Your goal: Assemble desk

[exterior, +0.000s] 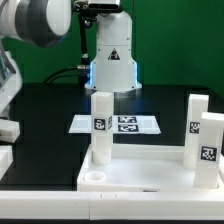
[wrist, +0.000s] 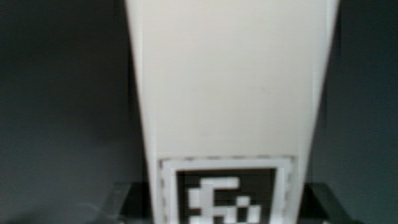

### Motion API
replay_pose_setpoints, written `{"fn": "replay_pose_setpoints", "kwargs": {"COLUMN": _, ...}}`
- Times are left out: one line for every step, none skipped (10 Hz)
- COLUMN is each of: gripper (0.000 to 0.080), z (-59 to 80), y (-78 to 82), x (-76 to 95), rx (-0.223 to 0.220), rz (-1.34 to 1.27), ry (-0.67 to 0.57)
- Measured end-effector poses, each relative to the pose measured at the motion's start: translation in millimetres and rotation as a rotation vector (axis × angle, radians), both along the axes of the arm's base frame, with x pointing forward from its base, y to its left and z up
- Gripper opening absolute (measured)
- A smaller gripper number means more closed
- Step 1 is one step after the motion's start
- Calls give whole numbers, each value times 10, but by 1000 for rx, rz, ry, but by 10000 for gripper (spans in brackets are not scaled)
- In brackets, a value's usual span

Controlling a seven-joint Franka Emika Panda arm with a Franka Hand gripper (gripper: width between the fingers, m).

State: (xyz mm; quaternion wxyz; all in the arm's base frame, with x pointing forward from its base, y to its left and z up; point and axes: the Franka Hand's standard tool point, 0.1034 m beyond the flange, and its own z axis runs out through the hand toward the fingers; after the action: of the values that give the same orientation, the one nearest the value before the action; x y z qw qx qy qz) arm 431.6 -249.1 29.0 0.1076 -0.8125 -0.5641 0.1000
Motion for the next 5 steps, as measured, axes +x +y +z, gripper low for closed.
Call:
{"fn": "replay_pose_setpoints", "kwargs": {"gripper": 284, "z": 46, "y": -130, "x": -69, "rx": 14, "rz": 25, "ry": 18}}
{"fn": "replay_pose_setpoints", "kwargs": {"gripper": 284, "z": 34, "y": -153, "x": -86, "rx": -7, "rz": -49, "ry": 22}}
{"fn": "replay_pose_setpoints", "kwargs": {"gripper": 284, "z": 22, "y": -102, "x": -66, "rx": -35, "rz": -139, "ry": 30}}
{"fn": "replay_pose_setpoints", "kwargs": {"gripper": 284, "z": 26, "y": -78, "x": -76, "rx": -56, "rz": -241, "ry": 23}}
{"fn": "replay_pose_setpoints", "kwargs": {"gripper": 284, "z": 46, "y": -3, "x": -179, "rx": -89, "rz": -414, "ry": 5}}
